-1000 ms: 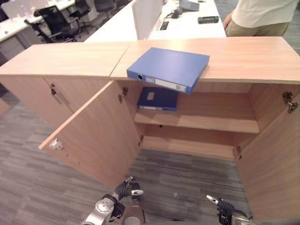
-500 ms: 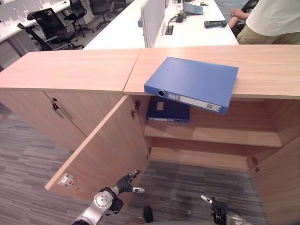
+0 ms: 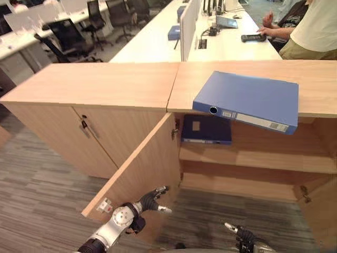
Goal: Put the empty folder in the office cabinet
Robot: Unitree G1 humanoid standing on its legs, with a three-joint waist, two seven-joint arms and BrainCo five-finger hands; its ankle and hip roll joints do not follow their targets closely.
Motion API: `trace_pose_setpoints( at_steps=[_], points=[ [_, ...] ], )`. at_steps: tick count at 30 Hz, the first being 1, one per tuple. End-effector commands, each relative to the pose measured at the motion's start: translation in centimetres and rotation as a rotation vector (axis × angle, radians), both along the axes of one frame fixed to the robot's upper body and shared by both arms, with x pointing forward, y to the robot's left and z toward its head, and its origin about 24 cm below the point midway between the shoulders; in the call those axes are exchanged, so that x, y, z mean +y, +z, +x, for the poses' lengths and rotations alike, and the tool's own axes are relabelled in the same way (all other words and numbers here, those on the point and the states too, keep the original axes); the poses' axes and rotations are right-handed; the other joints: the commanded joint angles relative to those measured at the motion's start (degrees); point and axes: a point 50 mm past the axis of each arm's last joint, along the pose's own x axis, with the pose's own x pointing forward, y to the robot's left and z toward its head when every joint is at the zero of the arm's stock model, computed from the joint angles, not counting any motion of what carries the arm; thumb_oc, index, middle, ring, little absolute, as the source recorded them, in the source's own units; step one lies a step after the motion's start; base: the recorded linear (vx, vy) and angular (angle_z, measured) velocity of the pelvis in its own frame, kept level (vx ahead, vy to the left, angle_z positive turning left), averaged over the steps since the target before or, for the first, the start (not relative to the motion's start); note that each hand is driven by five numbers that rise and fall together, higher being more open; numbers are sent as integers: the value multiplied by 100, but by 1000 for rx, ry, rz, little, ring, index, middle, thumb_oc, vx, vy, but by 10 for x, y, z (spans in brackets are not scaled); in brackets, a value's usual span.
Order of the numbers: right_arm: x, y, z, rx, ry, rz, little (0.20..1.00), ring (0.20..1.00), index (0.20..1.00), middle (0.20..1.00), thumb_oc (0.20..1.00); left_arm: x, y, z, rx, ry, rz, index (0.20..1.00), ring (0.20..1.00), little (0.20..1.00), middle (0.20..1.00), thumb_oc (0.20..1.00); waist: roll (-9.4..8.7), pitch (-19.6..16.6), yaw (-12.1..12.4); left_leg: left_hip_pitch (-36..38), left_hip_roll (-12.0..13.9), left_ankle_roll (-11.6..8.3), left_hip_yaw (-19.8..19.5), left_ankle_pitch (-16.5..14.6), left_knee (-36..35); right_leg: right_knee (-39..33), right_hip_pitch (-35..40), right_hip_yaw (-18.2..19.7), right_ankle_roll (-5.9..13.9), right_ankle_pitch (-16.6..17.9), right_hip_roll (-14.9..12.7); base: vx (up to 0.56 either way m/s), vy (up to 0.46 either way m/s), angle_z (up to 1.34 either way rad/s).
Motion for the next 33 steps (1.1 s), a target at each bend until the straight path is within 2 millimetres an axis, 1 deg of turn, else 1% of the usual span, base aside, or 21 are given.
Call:
trace_pose_setpoints(
  at_steps=[1, 2, 3, 5, 7, 9, 12, 15, 16, 17, 18, 19, 20, 21, 24, 25, 28, 29, 30, 31, 33],
  points=[
    [4, 2, 10, -37, -40, 30, 1000, 1000, 1000, 1000, 1000, 1, 22, 18, -116, 47, -83, 1000, 1000, 1000, 1000, 1000, 70, 107, 8, 119, 339, -410, -19, -478, 16, -456, 300, 147, -168, 1101, 316, 33, -140, 33],
    [5, 1, 8, -35, -41, 33, 1000, 1000, 1000, 1000, 1000, 2, 21, 18, -115, 52, -79, 1000, 1000, 1000, 1000, 1000, 37, 114, -9, 163, 354, -433, -62, -499, 16, -638, 259, 304, -138, 1184, 359, 0, -101, 11],
    [5, 1, 8, -35, -41, 33, 1000, 1000, 1000, 1000, 1000, 2, 21, 18, -115, 52, -79, 1000, 1000, 1000, 1000, 1000, 40, 116, -3, 167, 358, -434, -56, -502, 16, -650, 265, 308, -139, 1192, 366, 110, -169, 11],
    [7, 0, 6, -26, -33, 40, 1000, 1000, 1000, 1000, 1000, 5, 21, 17, -121, 62, -66, 1000, 1000, 1000, 1000, 1000, -46, 129, -29, 258, 399, -494, -168, -559, 16, -1108, 176, 767, -42, 1452, 454, 129, -206, 20],
    [8, -1, 5, -22, -32, 44, 1000, 1000, 1000, 1000, 1000, 6, 21, 18, -123, 69, -65, 1000, 1000, 1000, 1000, 1000, -77, 114, -23, 263, 409, -508, -202, -560, 16, -1264, 142, 891, -30, 1518, 473, 69, -123, 17],
    [11, -1, 5, -17, -20, 53, 1000, 1000, 1000, 1000, 1000, 10, 20, 18, -122, 93, -55, 1000, 1000, 1000, 1000, 1000, -156, 112, -36, 329, 497, -587, -310, -592, 16, -1471, 50, 1214, 7, 1665, 551, 147, -265, 19],
    [13, -3, 1, -5, -13, 61, 1000, 1000, 1000, 1000, 1000, 13, 19, 20, -119, 116, -52, 1000, 1000, 1000, 1000, 1000, -238, 80, -46, 404, 604, -678, -407, -644, 16, -1580, 93, 1303, 24, 1633, 625, 165, -283, 0],
    [14, -3, 0, -2, 12, 59, 1000, 1000, 1000, 1000, 1000, 16, 14, 17, -91, 145, -53, 1000, 1000, 1000, 1000, 1000, -281, 13, -55, 448, 871, -829, -406, -649, 16, -1649, 233, 1076, -2, 1356, 805, 149, -286, -3],
    [14, -3, 0, -1, 12, 59, 1000, 1000, 1000, 1000, 1000, 16, 14, 17, -91, 145, -53, 1000, 1000, 1000, 1000, 1000, -271, 11, -67, 447, 884, -836, -418, -651, 16, -1651, 244, 1058, -7, 1351, 816, 155, -391, 5],
    [12, -3, -1, -3, 5, 53, 1000, 1000, 1000, 1000, 1000, 14, 12, 17, -69, 157, -72, 1000, 1000, 1000, 1000, 1000, -244, 2, -125, 468, 1228, -959, -465, -554, 16, -1648, 289, 1008, -132, 1092, 1092, 143, -397, 8],
    [9, -3, -3, 0, -2, 49, 1000, 1000, 1000, 1000, 1000, 13, 12, 16, -67, 156, -85, 1000, 1000, 1000, 1000, 1000, -206, -12, -169, 438, 1374, -1009, -488, -506, 24, -1661, 319, 951, -188, 1023, 1197, 141, -394, 12],
    [9, -3, -3, 1, -2, 49, 1000, 1000, 1000, 1000, 1000, 13, 12, 16, -67, 156, -85, 1000, 1000, 1000, 1000, 1000, -203, -13, -173, 436, 1377, -1010, -492, -506, 24, -1663, 320, 946, -189, 1022, 1199, 151, -448, 16],
    [2, -3, -8, 9, -15, 31, 1000, 1000, 1000, 1000, 1000, 10, 10, 13, -41, 150, -103, 1000, 1000, 1000, 1000, 1000, -108, -30, -259, 376, 1718, -1162, -538, -340, 104, -1608, 356, 867, -384, 724, 1515, 122, -350, 20],
    [2, -2, -8, 9, -15, 31, 1000, 1000, 1000, 1000, 1000, 10, 10, 13, -41, 150, -103, 1000, 1000, 1000, 1000, 1000, -99, -35, -267, 369, 1732, -1171, -548, -339, 104, -1600, 352, 855, -392, 714, 1527, 146, -458, 20],
    [-2, -1, -8, 5, -34, 18, 1000, 1000, 1000, 1000, 1000, 6, 8, 13, -14, 151, -118, 1000, 1000, 1000, 1000, 1000, -31, 39, -327, 148, 2097, -1312, -573, -98, 356, -1384, 350, 768, -627, 359, 1780, 42, -296, 14],
    [-5, -1, -9, 7, -42, 8, 1000, 1000, 1000, 1000, 1000, 4, 7, 14, -8, 143, -109, 1000, 1000, 1000, 1000, 1000, -34, 76, -350, 56, 2215, -1318, -499, 66, 553, -1325, 399, 718, -703, 263, 1841, 31, -235, 16],
    [-7, 0, -9, 7, -48, 1, 1000, 1000, 1000, 1000, 1000, 2, 8, 15, -7, 137, -110, 1000, 1000, 1000, 1000, 1000, -37, 109, -376, -64, 2273, -1294, -448, 109, 760, -1288, 432, 643, -769, 193, 1857, 7, -139, 24],
    [-11, 0, -9, 8, -56, -9, 1000, 1000, 1000, 1000, 1000, -1, 7, 16, 3, 125, -104, 1000, 1000, 1000, 1000, 1000, -70, 162, -410, -207, 2321, -1237, -282, 213, 1030, -1270, 514, 556, -846, 122, 1872, -6, -225, 13],
    [-13, 1, -8, 3, -64, -17, 1000, 1000, 1000, 1000, 1000, -4, 9, 19, -2, 120, -115, 1000, 1000, 1000, 1000, 1000, -130, 224, -439, -335, 2385, -1175, 181, 185, 1426, -1251, 630, 440, -922, 32, 1890, -7, -304, 24],
    [-15, 2, -7, 2, -69, -19, 1000, 1000, 1000, 1000, 1000, -4, 9, 19, 4, 120, -119, 1000, 1000, 1000, 1000, 1000, -165, 263, -392, -477, 2201, -1097, 160, 28, 1678, -1277, 683, 446, -945, 18, 1897, -4, -251, 38],
    [-17, 2, -9, 3, -75, -17, 1000, 1000, 1000, 1000, 1000, -6, 9, 18, 10, 104, -123, 1000, 1000, 1000, 1000, 1000, -228, 293, -347, -764, 1686, -986, 4, -406, 1887, -1307, 736, 466, -943, 68, 1855, 17, -111, 59]
  ],
)
